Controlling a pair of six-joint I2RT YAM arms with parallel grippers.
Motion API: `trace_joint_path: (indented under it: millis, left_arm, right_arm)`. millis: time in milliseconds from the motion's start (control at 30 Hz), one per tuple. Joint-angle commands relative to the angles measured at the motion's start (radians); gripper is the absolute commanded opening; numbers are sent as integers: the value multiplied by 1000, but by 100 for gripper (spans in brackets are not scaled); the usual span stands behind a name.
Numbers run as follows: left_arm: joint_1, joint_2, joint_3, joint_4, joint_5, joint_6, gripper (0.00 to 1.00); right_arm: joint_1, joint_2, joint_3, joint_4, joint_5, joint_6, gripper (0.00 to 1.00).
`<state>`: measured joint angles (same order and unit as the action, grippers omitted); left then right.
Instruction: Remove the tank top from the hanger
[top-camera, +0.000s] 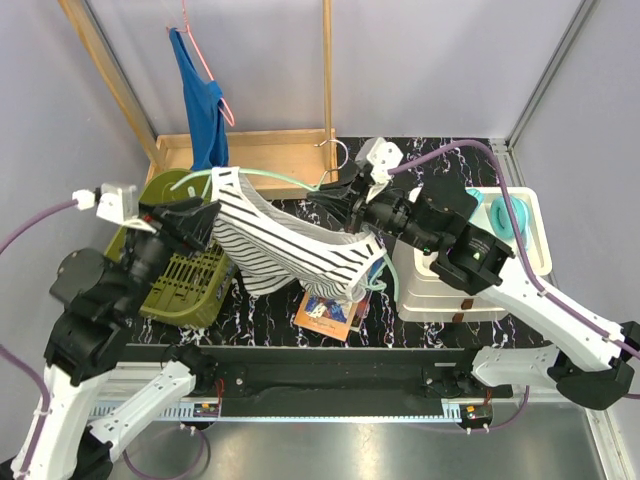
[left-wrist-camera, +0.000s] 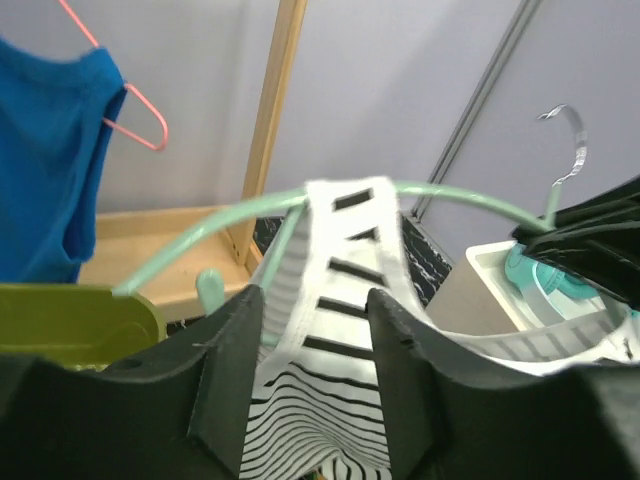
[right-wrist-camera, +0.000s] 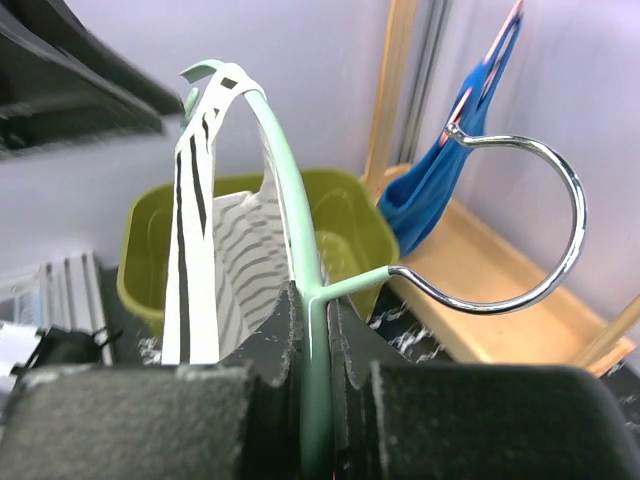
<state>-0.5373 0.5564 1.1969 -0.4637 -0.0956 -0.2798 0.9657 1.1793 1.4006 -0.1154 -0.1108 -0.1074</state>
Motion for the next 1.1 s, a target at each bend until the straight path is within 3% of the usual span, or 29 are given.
trace_joint_path:
  millis: [0, 167, 467, 567, 633, 767, 867, 1067]
  left_arm:
    - [0, 121, 105, -24, -32, -56, 46]
    - [0, 203, 191, -52, -21, -70, 56]
    - [0, 208, 181, -49, -26, -70, 68]
    - [-1, 209, 182, -47, -24, -74, 65]
    - [-1, 208, 173, -24, -6, -81, 56]
    - [0, 226, 171, -1, 28, -88, 58]
    - [0, 250, 167, -4, 17, -99, 66]
    - [0, 277, 145, -3, -15, -133, 60]
  right_arm:
    - [8, -33, 1, 161, 51, -35, 0]
    - [8, -52, -17, 145, 77, -21, 0]
    - [8, -41, -15, 85, 106, -5, 0]
    - [8, -30, -5, 69, 131, -2, 0]
    - [10, -23, 1, 59, 146, -2, 0]
    - [8, -15, 9, 46, 151, 9, 0]
    - [8, -14, 15, 42, 141, 15, 0]
    - [8, -10, 21, 26, 152, 20, 0]
